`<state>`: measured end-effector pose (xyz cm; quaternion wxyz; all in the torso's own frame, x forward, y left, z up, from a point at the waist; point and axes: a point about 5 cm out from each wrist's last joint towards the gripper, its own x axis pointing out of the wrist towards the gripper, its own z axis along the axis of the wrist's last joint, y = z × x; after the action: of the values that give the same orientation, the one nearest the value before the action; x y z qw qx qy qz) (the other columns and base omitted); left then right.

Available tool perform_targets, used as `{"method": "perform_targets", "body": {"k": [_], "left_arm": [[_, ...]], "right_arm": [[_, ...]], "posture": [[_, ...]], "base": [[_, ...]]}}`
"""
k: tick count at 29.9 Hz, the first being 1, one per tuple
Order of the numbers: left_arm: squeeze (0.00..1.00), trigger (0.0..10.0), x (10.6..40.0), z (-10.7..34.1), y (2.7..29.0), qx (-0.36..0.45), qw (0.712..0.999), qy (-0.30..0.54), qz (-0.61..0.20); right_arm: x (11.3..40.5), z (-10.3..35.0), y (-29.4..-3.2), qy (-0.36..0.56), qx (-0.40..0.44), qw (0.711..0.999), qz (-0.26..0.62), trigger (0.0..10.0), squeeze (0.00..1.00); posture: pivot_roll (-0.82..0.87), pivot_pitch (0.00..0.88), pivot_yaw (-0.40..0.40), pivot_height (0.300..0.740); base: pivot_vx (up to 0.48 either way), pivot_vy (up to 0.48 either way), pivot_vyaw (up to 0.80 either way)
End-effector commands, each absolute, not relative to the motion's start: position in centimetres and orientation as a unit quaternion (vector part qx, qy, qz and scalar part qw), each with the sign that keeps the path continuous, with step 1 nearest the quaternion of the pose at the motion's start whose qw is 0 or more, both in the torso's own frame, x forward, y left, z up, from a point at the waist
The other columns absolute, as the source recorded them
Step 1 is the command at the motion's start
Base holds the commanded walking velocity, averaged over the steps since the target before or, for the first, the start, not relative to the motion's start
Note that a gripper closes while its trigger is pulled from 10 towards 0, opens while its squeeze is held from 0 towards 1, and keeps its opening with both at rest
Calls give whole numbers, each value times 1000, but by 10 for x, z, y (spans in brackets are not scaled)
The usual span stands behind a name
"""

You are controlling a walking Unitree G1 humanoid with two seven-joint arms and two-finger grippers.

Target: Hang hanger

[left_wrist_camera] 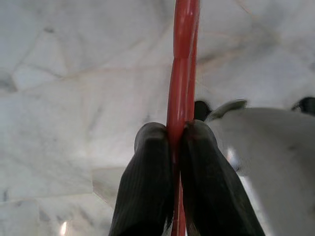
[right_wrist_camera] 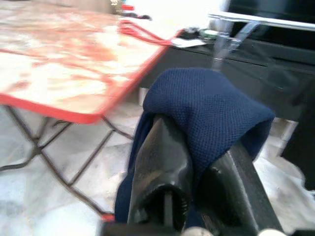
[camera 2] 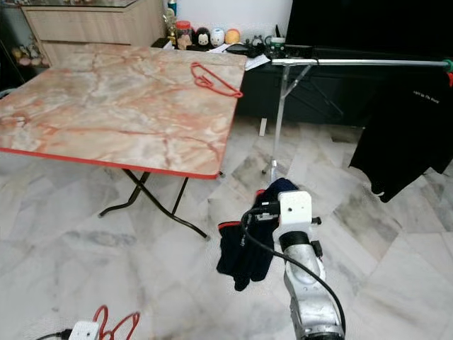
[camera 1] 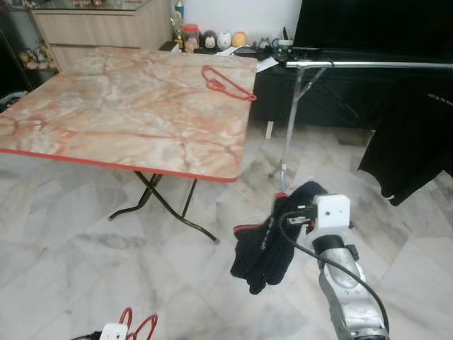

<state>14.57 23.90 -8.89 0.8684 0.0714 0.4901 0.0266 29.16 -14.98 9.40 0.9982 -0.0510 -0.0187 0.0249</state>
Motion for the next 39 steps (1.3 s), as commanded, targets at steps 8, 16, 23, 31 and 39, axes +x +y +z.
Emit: {"method": "perform_targets", "body": {"k": [8, 16, 23, 31, 39], "left_arm": [[0, 10000, 143, -89, 244, 85, 861, 501, 28], [0, 10000, 132, -92, 246, 80, 855, 511, 35], [0, 10000, 130, -92, 248, 75, 855, 511, 44], [0, 10000, 132, -92, 247, 73, 857, 509, 42], [0, 10000, 135, -92, 244, 79, 857, 507, 37]], "right_arm": [[300, 111, -148, -54, -51, 997, 23, 10000, 0], [302, 113, -144, -60, -44, 997, 23, 10000, 0], [305, 116, -141, -64, -50, 996, 31, 10000, 0], [306, 117, -142, -67, -51, 996, 26, 10000, 0], [308, 119, -144, -68, -53, 996, 25, 10000, 0]], "posture": [[-17, 0, 11, 740], [10, 0, -3, 740], [17, 0, -5, 740], [9, 0, 1, 740], [8, 0, -3, 740]], "base": [[0, 437, 0], [0, 436, 0], [0, 432, 0], [0, 431, 0], [0, 294, 0]]}}
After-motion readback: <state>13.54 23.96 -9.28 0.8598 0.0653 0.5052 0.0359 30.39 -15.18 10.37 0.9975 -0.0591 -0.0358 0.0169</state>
